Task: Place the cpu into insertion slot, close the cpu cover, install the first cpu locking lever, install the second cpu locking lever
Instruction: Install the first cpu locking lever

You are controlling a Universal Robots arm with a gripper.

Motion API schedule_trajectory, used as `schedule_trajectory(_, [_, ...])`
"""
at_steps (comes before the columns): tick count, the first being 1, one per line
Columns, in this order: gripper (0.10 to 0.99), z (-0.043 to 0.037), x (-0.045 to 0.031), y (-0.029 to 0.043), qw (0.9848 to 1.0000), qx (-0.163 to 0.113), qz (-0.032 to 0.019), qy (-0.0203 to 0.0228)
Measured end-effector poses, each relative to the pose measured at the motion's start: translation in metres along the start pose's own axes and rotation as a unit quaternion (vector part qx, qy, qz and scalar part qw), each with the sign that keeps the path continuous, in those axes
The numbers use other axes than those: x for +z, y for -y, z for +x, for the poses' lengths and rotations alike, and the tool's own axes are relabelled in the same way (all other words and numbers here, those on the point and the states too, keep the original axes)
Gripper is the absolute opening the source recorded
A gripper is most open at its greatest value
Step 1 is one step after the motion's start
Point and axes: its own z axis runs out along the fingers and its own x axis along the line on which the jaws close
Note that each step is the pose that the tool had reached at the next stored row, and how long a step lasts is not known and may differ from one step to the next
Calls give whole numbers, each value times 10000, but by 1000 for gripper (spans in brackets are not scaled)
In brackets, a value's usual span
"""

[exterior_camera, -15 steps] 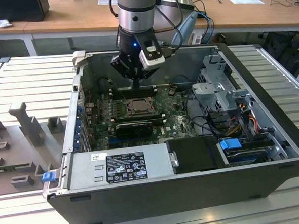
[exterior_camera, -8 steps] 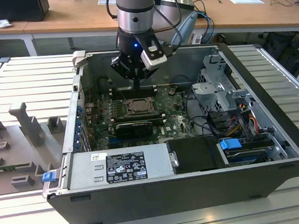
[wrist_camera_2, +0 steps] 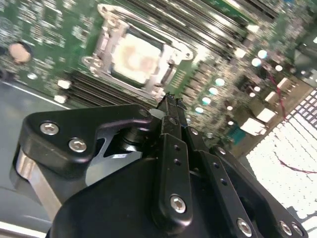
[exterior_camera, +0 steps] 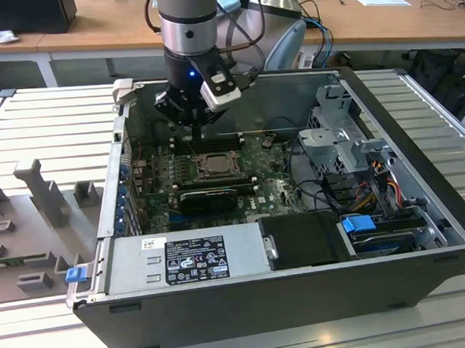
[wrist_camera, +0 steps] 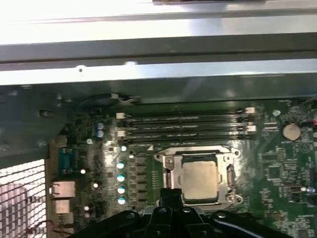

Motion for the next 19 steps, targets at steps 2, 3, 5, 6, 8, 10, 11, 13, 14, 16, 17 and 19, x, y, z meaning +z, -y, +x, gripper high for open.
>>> schedule_trajectory(2, [106, 85, 28, 5, 10000, -2, 0, 4])
schedule_trajectory(3, [106, 119, 41, 7, 10000, -2, 1, 4])
schedule_trajectory(5, [106, 219, 76, 11, 10000, -11, 1, 4])
schedule_trajectory(6, [106, 246, 83, 6, 10000, -13, -1, 5])
schedule_trajectory(8, [106, 332, 101, -46, 10000, -16, -1, 5])
schedule_trajectory(10, [106, 357, 120, -89, 10000, -18, -1, 5])
schedule_trajectory(11, [106, 365, 136, -115, 10000, -17, -1, 5])
schedule_trajectory(13, [106, 369, 163, -175, 10000, -19, -4, 4])
schedule_trajectory(14, [106, 370, 169, -192, 10000, -20, -5, 5])
schedule_trajectory(16, [106, 373, 181, -246, 10000, -26, -6, 4])
schedule_trajectory(17, [106, 374, 184, -267, 10000, -31, -6, 4])
schedule_trajectory(19, [106, 370, 187, -281, 10000, -32, -6, 4])
